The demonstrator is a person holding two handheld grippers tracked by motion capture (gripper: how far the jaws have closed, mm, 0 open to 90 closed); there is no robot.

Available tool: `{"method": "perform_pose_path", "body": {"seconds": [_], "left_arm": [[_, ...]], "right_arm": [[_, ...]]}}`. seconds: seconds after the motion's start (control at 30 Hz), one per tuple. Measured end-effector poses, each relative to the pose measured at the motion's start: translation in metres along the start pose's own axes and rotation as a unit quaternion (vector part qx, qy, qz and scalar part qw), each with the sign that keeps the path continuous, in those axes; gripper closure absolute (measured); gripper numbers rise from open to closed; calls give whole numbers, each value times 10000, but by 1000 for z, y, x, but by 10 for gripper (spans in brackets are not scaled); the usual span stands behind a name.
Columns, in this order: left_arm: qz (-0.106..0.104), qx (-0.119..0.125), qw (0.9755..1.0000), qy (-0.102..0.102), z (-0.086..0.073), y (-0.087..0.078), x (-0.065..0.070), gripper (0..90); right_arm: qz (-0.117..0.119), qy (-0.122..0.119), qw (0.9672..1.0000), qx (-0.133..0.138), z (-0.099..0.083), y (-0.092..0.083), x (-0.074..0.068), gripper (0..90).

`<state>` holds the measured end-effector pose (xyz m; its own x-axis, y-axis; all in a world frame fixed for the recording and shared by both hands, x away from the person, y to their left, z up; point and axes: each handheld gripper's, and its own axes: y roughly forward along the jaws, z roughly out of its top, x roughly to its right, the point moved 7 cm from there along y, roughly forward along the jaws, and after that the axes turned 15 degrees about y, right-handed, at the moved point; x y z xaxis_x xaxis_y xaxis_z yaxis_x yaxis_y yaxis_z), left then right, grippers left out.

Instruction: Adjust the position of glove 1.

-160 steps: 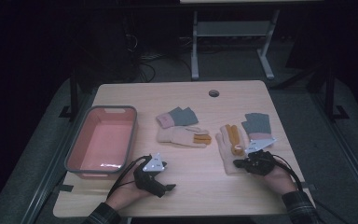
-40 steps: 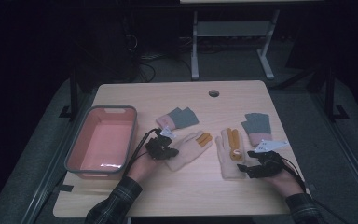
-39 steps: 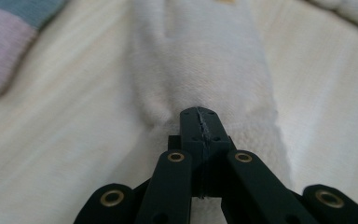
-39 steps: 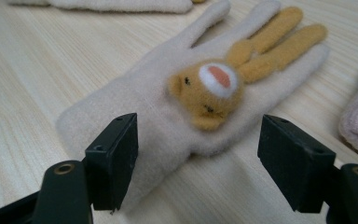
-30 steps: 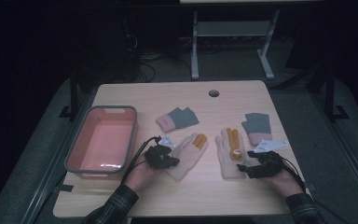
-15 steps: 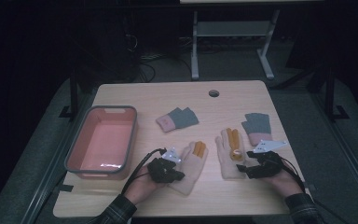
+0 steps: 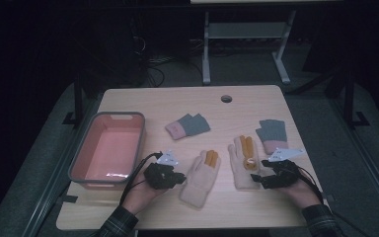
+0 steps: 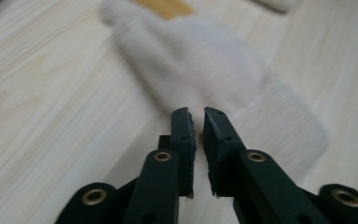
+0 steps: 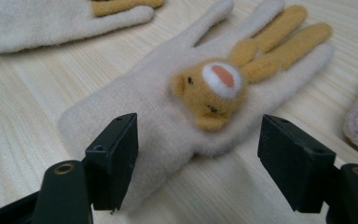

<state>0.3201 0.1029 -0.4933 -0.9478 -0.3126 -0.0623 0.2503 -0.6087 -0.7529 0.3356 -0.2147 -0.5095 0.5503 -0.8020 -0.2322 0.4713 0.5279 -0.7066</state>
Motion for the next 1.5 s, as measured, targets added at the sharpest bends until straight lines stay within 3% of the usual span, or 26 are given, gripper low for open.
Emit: {"method": "perform_pose_path", "body": {"seconds": [0.1,0.3,0.47,0.57,0.63,0.73,1.13,1.23,1.4,1.5], "left_arm": [[215,-64,9997,-58,-12,-3,-3,712],[555,-74,9984,-62,-30,-5,0,432],[796,-143,9967,7,-38,-3,6,324],[781,-115,9969,-24,-40,-1,6,293],[789,13,9969,-30,-40,2,6,181],[759,260,9968,61,-41,6,7,125],[737,273,9968,131,-41,6,8,122],[735,266,9969,114,-42,5,8,123],[752,279,9967,100,-43,4,9,123],[752,281,9967,98,-43,4,9,123]], "right_arm": [[12,13,10000,5,0,0,-1,285],[62,4,10000,13,0,0,-2,285],[106,5,9999,1,1,1,-2,285],[140,3,9999,9,2,1,-3,288],[219,49,9997,5,6,0,-3,301],[257,42,9997,43,9,1,-2,319],[415,-8,9991,69,35,3,1,406],[539,0,9985,33,34,6,2,459],[533,-27,9985,-122,30,10,6,560],[622,-23,9980,-46,31,7,8,551]]}}
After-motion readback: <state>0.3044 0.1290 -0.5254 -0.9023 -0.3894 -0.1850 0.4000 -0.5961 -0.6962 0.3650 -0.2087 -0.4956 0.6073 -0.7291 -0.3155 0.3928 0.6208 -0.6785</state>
